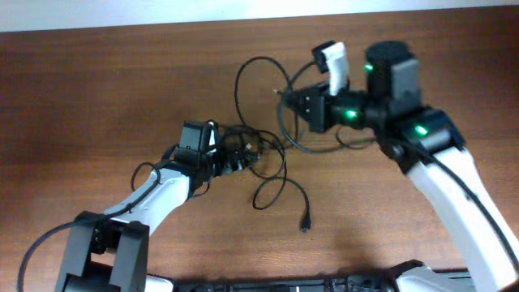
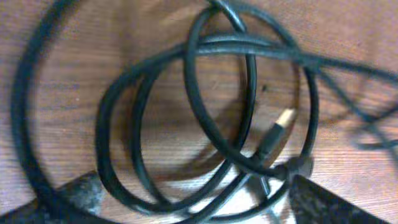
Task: Untangle cables
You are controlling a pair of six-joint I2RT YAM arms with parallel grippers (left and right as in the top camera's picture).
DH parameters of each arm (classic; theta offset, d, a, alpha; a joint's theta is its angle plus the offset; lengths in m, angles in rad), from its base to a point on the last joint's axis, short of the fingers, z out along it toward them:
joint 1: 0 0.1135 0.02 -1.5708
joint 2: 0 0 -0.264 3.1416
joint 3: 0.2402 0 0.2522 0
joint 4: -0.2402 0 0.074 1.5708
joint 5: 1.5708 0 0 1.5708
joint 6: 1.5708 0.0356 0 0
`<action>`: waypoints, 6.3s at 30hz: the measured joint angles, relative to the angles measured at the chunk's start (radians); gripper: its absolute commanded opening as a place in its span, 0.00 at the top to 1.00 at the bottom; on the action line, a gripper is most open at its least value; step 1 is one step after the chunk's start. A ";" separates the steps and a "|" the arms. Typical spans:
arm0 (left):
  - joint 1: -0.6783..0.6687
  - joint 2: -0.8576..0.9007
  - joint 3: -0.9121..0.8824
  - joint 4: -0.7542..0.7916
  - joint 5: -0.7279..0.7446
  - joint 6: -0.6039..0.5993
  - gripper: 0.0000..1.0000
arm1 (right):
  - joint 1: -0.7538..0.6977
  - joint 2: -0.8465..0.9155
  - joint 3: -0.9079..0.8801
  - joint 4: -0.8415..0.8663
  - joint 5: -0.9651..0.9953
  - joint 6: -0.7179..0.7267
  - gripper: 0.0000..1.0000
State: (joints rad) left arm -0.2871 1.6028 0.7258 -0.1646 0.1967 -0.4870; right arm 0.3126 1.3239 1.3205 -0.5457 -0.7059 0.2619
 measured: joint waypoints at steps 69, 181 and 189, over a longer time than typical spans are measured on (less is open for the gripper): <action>-0.217 0.148 0.037 0.760 0.122 0.303 0.69 | -0.493 -0.047 0.071 -0.243 -0.689 -0.163 0.96; -0.258 0.148 0.072 0.121 -0.222 -0.212 1.00 | -0.242 -0.151 -0.116 -0.119 -0.031 -0.296 0.96; 0.032 0.030 0.056 -0.227 -0.326 -0.208 0.97 | -0.383 -0.151 -0.116 -0.127 0.779 -0.129 0.96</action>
State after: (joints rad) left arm -0.2554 1.6329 0.7818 -0.3912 -0.1295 -0.6952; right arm -0.0708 1.1725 1.2049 -0.6724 0.0734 0.1333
